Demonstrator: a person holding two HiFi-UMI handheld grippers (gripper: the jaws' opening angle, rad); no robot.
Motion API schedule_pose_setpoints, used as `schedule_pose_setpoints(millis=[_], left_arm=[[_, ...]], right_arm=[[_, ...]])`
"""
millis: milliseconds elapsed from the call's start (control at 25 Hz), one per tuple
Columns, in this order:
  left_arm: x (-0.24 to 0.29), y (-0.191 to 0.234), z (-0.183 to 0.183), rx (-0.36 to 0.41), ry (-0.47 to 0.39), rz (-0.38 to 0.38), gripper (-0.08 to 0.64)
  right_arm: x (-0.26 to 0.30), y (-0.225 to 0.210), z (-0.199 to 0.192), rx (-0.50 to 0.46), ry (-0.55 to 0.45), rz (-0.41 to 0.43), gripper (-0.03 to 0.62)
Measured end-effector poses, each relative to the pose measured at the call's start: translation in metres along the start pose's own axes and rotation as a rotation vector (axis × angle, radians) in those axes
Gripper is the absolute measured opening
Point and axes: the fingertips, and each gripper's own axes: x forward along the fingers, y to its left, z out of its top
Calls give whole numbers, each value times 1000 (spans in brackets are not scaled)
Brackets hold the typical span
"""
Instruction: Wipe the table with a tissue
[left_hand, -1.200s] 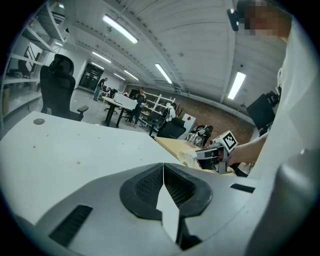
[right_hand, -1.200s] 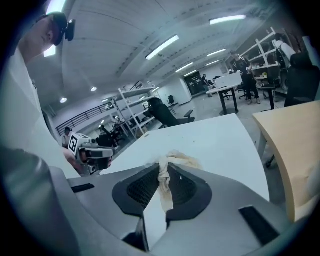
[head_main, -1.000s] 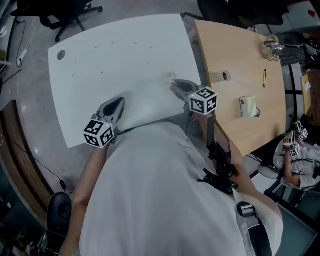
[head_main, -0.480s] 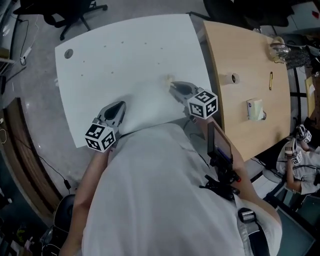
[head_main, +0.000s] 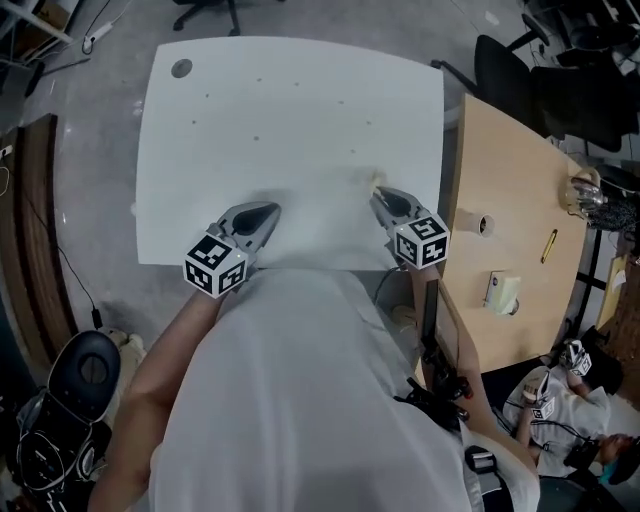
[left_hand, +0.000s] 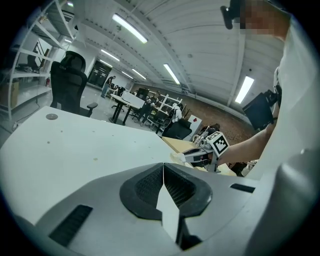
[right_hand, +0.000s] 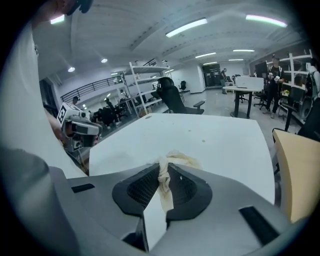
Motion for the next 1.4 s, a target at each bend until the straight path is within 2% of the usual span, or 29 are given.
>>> schedule_pose_setpoints(millis=[320, 520, 800, 920, 1080, 1400], left_arm=[[8, 3, -1, -28, 8, 43, 8], [10, -1, 0, -33, 3, 81, 8], [12, -4, -10, -42, 5, 128, 8], [6, -4, -11, -48, 9, 157, 8], [0, -3, -12, -47, 12, 181, 8], [5, -4, -11, -43, 10, 144, 8]], right_arm=[[35, -53, 17, -197, 114, -57, 57], [63, -51, 19, -377, 205, -12, 57], [86, -45, -8, -527, 335, 27, 57], [90, -43, -11, -551, 358, 36, 55], [93, -40, -10, -536, 366, 55, 55], [96, -40, -8, -458, 354, 49, 55]])
